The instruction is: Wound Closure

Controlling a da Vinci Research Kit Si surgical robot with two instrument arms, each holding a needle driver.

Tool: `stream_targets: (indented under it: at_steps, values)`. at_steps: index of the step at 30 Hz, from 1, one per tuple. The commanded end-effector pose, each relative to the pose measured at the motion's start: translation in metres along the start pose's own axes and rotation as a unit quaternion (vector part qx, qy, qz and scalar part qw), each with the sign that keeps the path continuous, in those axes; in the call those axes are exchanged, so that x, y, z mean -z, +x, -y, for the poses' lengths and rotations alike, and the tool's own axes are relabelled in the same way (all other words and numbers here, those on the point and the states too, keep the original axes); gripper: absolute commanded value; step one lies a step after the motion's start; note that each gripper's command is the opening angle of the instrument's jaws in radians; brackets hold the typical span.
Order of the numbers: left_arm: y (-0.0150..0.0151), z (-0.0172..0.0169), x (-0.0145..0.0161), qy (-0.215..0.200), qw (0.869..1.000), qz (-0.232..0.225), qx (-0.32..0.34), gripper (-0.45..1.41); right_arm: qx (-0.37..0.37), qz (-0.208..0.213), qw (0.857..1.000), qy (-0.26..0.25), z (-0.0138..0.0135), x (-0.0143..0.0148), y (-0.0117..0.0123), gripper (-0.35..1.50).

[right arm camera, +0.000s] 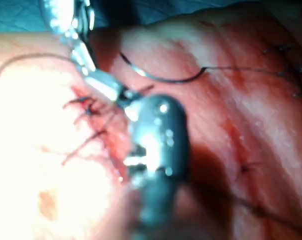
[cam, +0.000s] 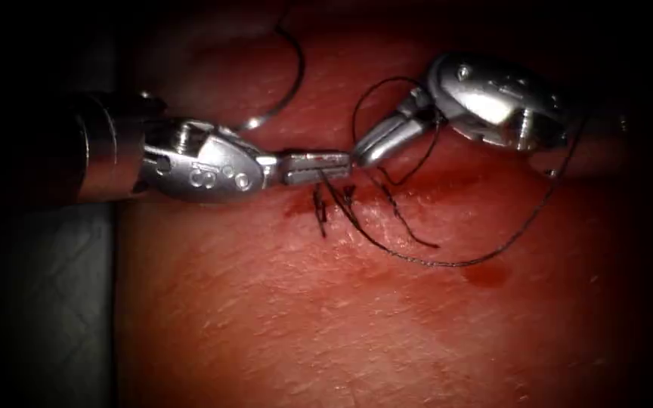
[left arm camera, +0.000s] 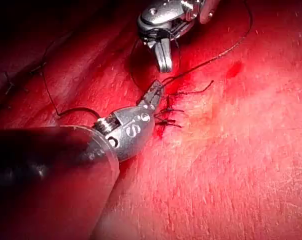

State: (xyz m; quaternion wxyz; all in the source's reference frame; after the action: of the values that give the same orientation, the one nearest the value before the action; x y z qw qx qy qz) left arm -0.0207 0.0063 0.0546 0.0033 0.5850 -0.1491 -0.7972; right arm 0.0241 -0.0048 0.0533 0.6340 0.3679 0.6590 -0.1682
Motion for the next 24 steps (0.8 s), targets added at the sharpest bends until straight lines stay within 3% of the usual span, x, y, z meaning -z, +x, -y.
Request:
stream_targets:
  at_steps: [1,5,10,13,18,24]
  values:
    - [-0.0007,-0.0003,-0.0008,-0.002,1.0,0.0,0.0,-0.45,0.008,0.004,1.0,0.005,0.0001,-0.0007,-0.0006,-0.35]
    - [-0.0013,-0.0002,-0.0012,-0.005,1.0,0.001,-0.002,-0.45,0.031,0.021,0.999,0.017,0.0006,-0.0005,-0.0005,-0.32]
    - [-0.0013,-0.0005,-0.0017,-0.008,1.0,0.005,-0.003,-0.45,0.063,0.064,0.995,0.041,0.0012,-0.0007,-0.0003,0.19]
    - [-0.0011,-0.0006,-0.0018,-0.008,1.0,0.006,-0.002,-0.45,0.071,0.096,0.991,0.059,0.0014,-0.0011,-0.0001,0.34]
    - [-0.0007,-0.0006,-0.0019,-0.008,1.0,0.007,-0.002,-0.45,0.073,0.135,0.985,0.08,0.0017,-0.0018,0.0,0.78]
    - [-0.0006,-0.0001,-0.0021,-0.008,1.0,0.006,0.001,-0.45,0.076,0.174,0.975,0.112,0.0027,-0.0034,-0.0006,0.9]
